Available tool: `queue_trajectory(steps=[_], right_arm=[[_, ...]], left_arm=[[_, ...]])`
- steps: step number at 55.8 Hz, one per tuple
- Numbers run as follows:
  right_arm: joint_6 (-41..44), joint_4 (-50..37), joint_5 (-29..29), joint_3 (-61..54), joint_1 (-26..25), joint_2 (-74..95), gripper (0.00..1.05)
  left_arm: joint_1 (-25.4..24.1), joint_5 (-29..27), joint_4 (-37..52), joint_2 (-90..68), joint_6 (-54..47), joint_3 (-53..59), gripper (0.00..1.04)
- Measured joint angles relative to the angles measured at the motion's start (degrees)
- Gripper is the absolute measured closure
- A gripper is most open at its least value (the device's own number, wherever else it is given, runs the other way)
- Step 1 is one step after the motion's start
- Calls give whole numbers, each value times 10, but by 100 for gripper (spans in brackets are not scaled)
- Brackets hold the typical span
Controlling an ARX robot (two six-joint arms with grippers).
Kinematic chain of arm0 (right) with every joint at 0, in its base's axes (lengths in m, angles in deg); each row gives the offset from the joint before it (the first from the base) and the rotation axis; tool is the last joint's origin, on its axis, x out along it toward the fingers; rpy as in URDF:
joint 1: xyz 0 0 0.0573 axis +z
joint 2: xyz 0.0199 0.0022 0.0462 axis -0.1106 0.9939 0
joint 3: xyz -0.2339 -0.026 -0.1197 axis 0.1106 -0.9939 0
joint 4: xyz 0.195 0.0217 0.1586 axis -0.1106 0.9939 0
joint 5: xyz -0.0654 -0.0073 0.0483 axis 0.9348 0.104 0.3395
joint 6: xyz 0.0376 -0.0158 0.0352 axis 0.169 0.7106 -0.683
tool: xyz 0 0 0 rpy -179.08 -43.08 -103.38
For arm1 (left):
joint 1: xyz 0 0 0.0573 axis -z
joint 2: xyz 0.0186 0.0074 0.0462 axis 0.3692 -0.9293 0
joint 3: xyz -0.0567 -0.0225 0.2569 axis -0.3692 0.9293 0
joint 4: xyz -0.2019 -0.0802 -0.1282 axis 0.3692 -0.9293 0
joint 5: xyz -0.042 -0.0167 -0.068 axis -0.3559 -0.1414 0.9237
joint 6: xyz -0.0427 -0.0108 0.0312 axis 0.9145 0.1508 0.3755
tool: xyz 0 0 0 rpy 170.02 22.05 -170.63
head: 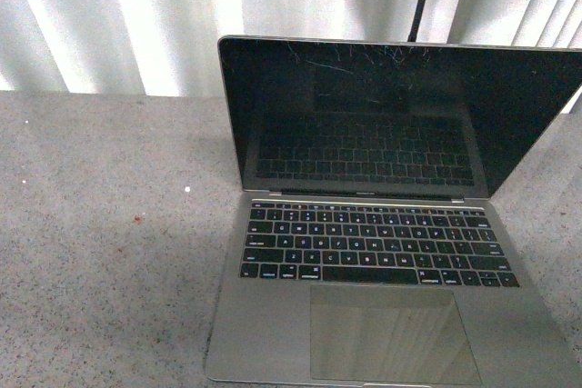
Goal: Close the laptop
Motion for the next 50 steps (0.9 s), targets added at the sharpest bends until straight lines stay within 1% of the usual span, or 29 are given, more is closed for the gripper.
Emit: queue_trajectory(steps=[50], right_arm=[[0,0,0,0,0,0,7]], left_arm=[[0,0,0,0,0,0,7]])
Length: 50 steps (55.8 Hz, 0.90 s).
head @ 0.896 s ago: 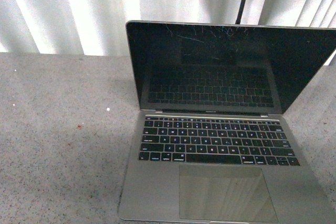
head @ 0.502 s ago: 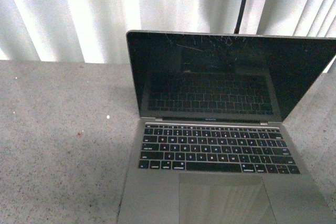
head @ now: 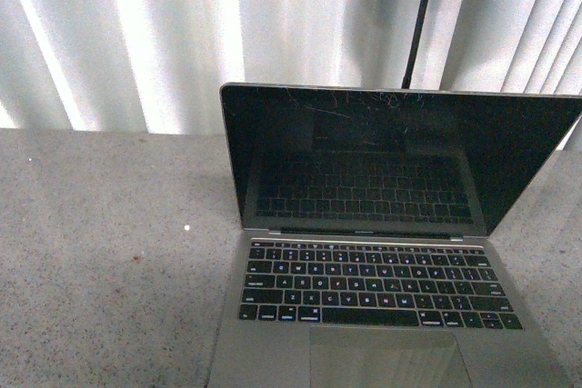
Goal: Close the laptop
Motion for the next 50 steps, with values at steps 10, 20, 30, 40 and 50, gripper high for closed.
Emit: queue_trajectory(steps=[10,20,30,40,50], right_arm=[[0,0,0,0,0,0,7],[25,-35,111,35,35,128,7],[243,-176,-53,143,1,389,7],[360,-261,-113,253,-39,589,7],[376,-293,-162,381,-49,723,7]], left_arm=[[0,0,0,0,0,0,7],[11,-69,75,-128,121,-18,7],[18,106,376,-456,102,-151,7],[89,157,422,-664,31,-288,7],[155,128,382,-808,-42,-437,7]])
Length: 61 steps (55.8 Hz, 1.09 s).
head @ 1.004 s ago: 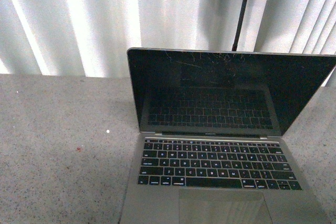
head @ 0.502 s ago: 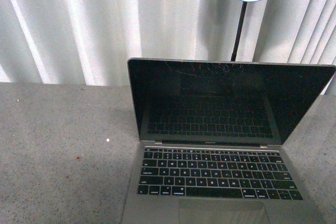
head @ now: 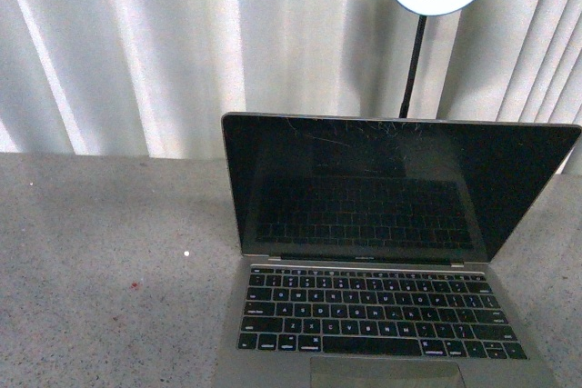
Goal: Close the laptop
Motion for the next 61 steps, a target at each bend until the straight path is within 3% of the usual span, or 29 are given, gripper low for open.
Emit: queue_trajectory(steps=[16,24,35,46,53,61], right_arm=[[19,23,-14,103,26,104,8],[23,49,-28,124,30,121,29],[40,92,-49,148,35,152,66],[52,137,-90,161,38,169,102],[70,165,-94,170,43,182,102],[83,189,-96,186,48,204,102]], left_arm=[[54,-56,-124,-127,-118,-155,7],[66,-83,-146,-162,-139,-200,7],[76,-139,-228,-207,-195,-256,43],[80,-155,-300,-226,-226,-282,79],[82,-153,-322,-228,-236,-289,100],[84,-141,-339,-228,-240,-291,101]])
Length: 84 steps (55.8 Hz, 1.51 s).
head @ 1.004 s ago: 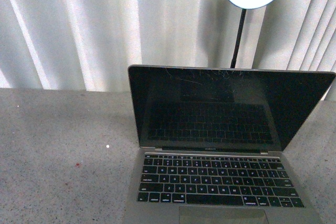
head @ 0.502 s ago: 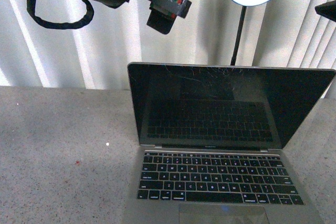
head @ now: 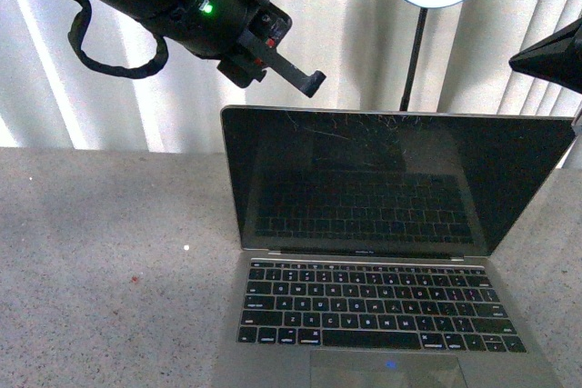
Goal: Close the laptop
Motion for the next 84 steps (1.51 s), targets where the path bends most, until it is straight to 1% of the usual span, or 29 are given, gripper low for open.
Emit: queue_trajectory(steps=[7,26,34,38,53,84], right_arm=[[8,16,-5,19,5,16,102],[23,51,-11,32,31,28,102],[23,59,-17,24,33,28,102],[24,76,-25,15,33,25,102],[46,106,-32,-16,33,8,102],[62,123,-35,-64,35,-5,102]], left_arm=[[2,17,-19,0,10,0,101],[9,10,-33,-1,-1,18,101],[8,18,-46,-1,1,18,101],[7,26,-52,-1,5,22,101],[6,35,-70,1,9,50,101],[8,43,-71,16,4,85,101]])
